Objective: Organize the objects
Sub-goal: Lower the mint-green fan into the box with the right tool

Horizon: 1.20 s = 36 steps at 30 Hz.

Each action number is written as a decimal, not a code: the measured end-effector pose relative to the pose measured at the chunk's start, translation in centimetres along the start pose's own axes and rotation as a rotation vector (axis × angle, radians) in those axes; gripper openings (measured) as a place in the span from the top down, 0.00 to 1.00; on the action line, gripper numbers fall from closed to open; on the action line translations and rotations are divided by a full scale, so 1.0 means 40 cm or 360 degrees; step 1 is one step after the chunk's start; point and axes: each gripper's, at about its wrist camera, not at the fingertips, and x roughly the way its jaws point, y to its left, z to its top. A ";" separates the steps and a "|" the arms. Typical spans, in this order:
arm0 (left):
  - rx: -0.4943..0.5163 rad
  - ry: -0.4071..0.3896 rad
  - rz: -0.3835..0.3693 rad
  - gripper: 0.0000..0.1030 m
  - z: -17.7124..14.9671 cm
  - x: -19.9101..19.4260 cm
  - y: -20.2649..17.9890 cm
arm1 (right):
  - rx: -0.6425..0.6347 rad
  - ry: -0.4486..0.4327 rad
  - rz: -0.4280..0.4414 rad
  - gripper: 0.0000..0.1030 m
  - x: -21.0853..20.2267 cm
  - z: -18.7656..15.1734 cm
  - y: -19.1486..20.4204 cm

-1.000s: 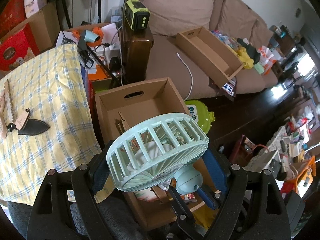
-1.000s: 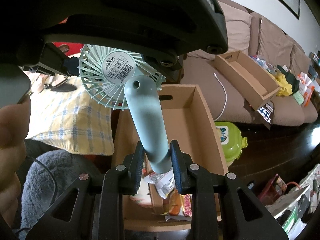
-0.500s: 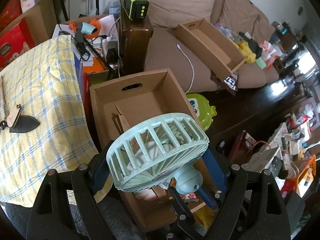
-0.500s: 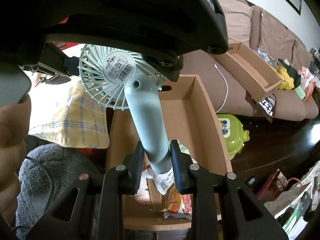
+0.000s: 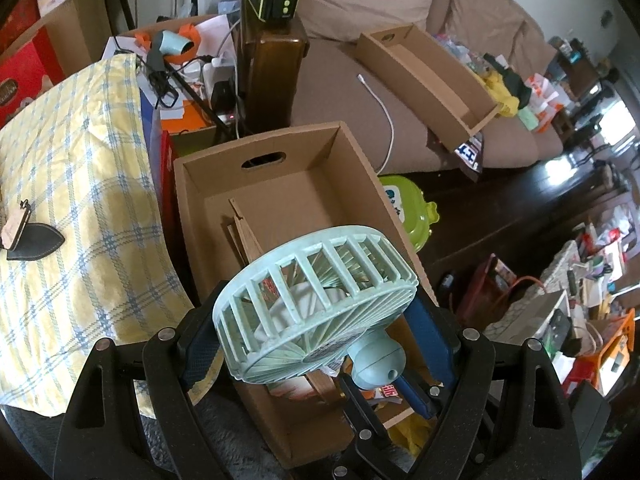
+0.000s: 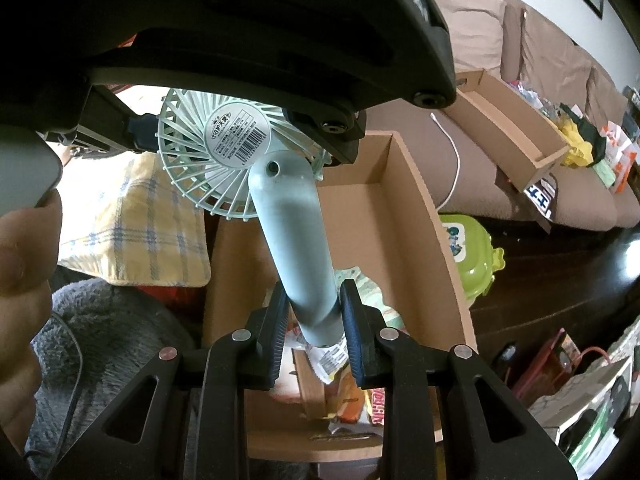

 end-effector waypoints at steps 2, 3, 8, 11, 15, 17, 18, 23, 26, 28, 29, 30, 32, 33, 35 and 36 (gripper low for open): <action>-0.0001 0.0005 0.0000 0.20 -0.001 0.005 0.000 | 0.0001 0.0005 0.0000 0.76 0.004 -0.001 -0.001; -0.0001 0.0007 0.0001 0.20 -0.001 0.006 0.001 | 0.0002 0.0008 0.0001 0.76 0.006 -0.002 -0.002; 0.0001 0.0023 0.0003 0.20 0.001 0.017 0.001 | 0.0007 0.0019 0.0005 0.76 0.018 -0.008 -0.005; 0.0000 0.0033 0.0006 0.20 0.000 0.026 0.003 | 0.0014 0.0027 0.0006 0.76 0.026 -0.013 -0.006; -0.0003 0.0049 0.0013 0.20 -0.003 0.041 0.005 | 0.0021 0.0042 0.0014 0.76 0.039 -0.018 -0.009; 0.0000 0.0062 0.0016 0.20 -0.002 0.049 0.007 | 0.0023 0.0048 0.0020 0.76 0.045 -0.021 -0.010; 0.0003 0.0070 0.0018 0.20 -0.003 0.053 0.008 | 0.0024 0.0053 0.0023 0.76 0.049 -0.023 -0.011; 0.0012 0.0100 0.0022 0.20 -0.004 0.074 0.010 | 0.0030 0.0077 0.0034 0.76 0.068 -0.031 -0.014; 0.0012 0.0123 0.0013 0.20 -0.007 0.092 0.010 | 0.0034 0.0098 0.0029 0.76 0.078 -0.036 -0.018; 0.0018 0.0142 0.0010 0.20 -0.008 0.107 0.007 | 0.0041 0.0114 0.0028 0.76 0.087 -0.041 -0.023; 0.0020 0.0149 0.0008 0.20 -0.008 0.113 0.005 | 0.0045 0.0120 0.0028 0.76 0.091 -0.044 -0.026; 0.0024 0.0157 0.0005 0.20 -0.008 0.120 0.004 | 0.0050 0.0127 0.0025 0.76 0.096 -0.047 -0.028; 0.0028 0.0168 0.0000 0.20 -0.008 0.130 0.000 | 0.0058 0.0139 0.0021 0.76 0.102 -0.051 -0.034; 0.0030 0.0174 -0.0002 0.20 -0.009 0.134 -0.001 | 0.0064 0.0145 0.0018 0.76 0.106 -0.053 -0.037; 0.0040 0.0190 -0.0006 0.20 -0.010 0.144 -0.005 | 0.0069 0.0154 0.0017 0.76 0.109 -0.058 -0.039; 0.0042 0.0196 -0.0009 0.20 -0.010 0.149 -0.006 | 0.0072 0.0160 0.0017 0.76 0.112 -0.060 -0.040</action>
